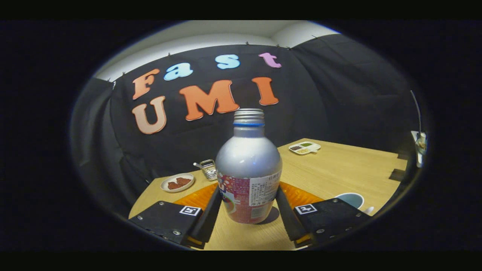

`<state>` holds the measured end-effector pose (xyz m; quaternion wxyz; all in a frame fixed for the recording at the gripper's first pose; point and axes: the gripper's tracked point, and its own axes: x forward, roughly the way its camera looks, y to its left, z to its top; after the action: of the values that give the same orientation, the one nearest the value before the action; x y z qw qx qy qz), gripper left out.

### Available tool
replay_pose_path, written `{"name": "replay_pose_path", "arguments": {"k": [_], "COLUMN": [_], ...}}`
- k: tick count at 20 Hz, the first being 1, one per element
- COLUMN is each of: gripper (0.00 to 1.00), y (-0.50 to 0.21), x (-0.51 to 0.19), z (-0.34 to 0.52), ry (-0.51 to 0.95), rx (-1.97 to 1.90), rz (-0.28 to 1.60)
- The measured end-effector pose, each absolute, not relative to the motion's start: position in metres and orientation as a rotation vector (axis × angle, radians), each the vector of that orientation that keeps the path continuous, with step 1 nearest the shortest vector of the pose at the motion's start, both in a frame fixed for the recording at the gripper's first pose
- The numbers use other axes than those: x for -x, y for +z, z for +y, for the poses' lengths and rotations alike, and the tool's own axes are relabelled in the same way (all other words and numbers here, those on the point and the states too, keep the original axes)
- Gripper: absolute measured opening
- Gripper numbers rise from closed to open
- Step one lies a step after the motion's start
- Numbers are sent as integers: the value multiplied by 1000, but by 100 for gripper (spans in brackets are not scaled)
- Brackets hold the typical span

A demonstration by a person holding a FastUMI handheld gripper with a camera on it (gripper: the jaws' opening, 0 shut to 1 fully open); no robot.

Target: Take the bottle from table, then pour the juice into the cup, finally place the bottle on the coaster

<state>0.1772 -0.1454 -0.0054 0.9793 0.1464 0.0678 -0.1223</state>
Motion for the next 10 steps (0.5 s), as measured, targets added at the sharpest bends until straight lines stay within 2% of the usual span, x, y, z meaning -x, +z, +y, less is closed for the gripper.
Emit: {"name": "replay_pose_path", "arguments": {"k": [10], "gripper": [76], "y": [-66], "x": [-217], "z": [-140], "ry": [-225], "rx": [-74], "rz": [228]}}
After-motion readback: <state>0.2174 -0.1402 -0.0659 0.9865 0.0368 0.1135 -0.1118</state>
